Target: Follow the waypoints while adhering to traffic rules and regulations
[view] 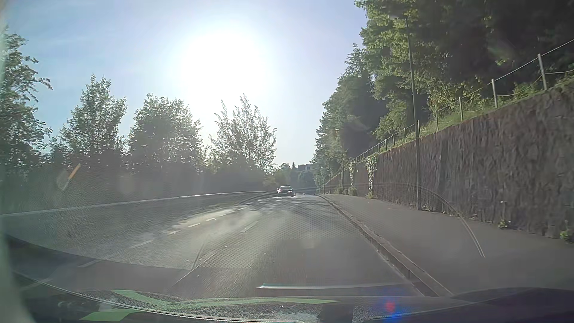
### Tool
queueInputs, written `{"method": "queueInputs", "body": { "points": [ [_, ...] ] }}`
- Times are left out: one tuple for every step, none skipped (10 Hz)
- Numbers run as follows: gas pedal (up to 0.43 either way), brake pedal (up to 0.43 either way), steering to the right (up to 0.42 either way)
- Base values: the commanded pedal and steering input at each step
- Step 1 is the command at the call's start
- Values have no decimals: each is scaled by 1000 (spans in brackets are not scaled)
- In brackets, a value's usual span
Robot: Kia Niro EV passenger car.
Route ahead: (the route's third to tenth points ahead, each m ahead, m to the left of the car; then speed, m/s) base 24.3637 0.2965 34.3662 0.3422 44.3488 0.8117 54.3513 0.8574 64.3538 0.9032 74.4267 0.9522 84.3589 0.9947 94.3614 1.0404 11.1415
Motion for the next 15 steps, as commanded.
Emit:
{"method": "queueInputs", "body": {
  "points": [
    [67,0,-3],
    [67,0,-4],
    [79,0,-4],
    [79,0,-4],
    [87,0,-2],
    [87,0,-2],
    [87,0,-1],
    [87,0,-1],
    [87,0,-1],
    [87,0,-1],
    [87,0,-1],
    [87,0,0],
    [87,0,0],
    [87,0,-1],
    [87,0,-1]
  ]
}}
